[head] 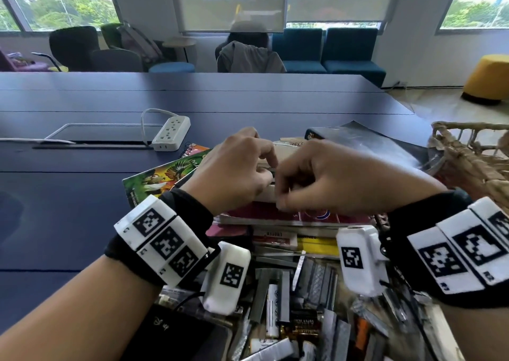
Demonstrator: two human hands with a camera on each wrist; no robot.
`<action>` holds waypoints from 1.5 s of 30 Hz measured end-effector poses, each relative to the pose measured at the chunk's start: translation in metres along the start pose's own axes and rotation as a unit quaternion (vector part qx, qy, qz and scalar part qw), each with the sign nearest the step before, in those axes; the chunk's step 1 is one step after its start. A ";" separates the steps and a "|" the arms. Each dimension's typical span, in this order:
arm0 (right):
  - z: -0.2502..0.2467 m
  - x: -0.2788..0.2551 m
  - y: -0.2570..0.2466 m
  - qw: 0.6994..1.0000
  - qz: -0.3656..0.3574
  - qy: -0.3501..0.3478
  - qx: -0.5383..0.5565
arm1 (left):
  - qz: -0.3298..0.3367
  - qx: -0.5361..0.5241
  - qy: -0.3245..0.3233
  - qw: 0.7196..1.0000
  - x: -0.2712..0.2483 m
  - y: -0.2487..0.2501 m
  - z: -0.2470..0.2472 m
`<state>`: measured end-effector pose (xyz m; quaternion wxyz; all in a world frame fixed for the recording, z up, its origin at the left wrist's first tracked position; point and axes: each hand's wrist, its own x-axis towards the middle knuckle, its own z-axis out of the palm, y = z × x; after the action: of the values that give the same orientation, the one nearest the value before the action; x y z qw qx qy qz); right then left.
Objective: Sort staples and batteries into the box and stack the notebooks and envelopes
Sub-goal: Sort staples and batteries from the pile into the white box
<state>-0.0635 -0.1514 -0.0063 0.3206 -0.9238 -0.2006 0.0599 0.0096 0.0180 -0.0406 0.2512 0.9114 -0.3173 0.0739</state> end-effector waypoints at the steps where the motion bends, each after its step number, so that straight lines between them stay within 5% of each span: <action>1: 0.000 -0.002 -0.004 0.999 0.006 -0.039 -0.030 | 0.001 0.001 0.001 1.000 0.000 0.000 0.000; 10: 0.030 0.005 -0.023 0.973 0.024 -0.199 -0.113 | -0.001 -0.002 -0.011 1.000 -0.001 -0.001 -0.002; 25: 0.043 0.006 -0.014 0.970 -0.008 -0.092 -0.223 | 0.017 0.012 -0.017 1.000 -0.003 -0.001 -0.018; 45: 0.034 0.001 -0.009 0.966 0.051 -0.122 -0.220 | 0.043 -0.034 0.047 0.997 -0.002 0.005 -0.019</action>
<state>-0.0737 -0.1257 -0.0273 0.0789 -0.9663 -0.1993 0.1426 0.0056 0.0250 -0.0224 0.2929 0.8834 -0.3467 0.1168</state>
